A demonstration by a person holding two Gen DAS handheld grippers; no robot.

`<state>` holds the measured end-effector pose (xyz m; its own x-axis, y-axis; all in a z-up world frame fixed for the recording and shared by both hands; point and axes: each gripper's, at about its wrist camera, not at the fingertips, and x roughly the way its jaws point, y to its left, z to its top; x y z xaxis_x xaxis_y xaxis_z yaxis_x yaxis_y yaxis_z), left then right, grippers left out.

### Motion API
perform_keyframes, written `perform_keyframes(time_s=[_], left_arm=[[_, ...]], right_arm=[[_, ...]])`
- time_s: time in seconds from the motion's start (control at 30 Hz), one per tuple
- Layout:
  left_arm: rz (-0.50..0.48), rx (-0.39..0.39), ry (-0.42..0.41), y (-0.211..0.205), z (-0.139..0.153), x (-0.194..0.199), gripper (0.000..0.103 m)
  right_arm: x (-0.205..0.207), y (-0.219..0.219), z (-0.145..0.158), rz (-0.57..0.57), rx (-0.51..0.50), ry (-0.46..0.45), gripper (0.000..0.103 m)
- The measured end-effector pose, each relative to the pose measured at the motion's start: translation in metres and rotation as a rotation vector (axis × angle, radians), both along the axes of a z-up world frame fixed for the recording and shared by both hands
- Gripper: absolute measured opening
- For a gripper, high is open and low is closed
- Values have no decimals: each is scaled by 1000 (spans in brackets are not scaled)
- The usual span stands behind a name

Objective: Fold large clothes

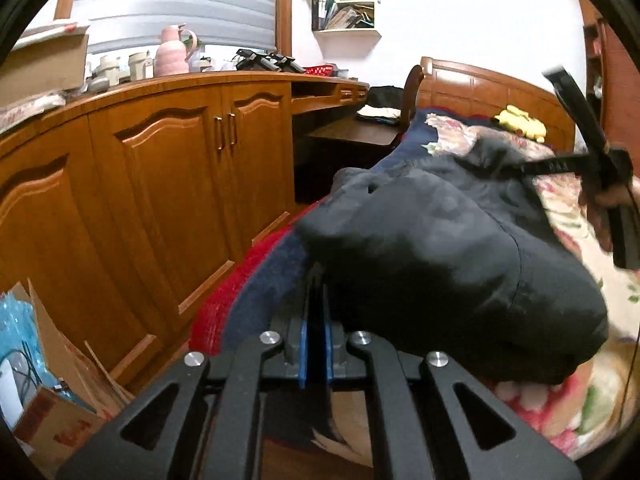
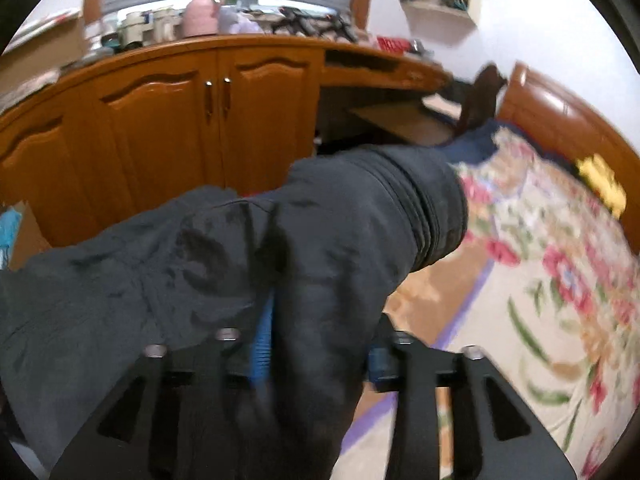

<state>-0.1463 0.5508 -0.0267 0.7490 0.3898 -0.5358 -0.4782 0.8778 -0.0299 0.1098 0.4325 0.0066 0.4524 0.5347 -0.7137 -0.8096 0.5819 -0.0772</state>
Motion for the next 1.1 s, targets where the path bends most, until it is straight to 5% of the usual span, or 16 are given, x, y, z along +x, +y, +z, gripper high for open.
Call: perform_keyframes(time_s=[0.23,0.77,1.1], left_arm=[[-19,52,-26,-26,29,-13,20],[-173,49,-53,-122,77,11,51],[-294,57,-60,-203,90,39,54]], right_arm=[[-18,-61,2,-6,35,-12,80],[-93,-223,51,-63,135,-107,81],[-117,-310,64,-140,187,-156,81]])
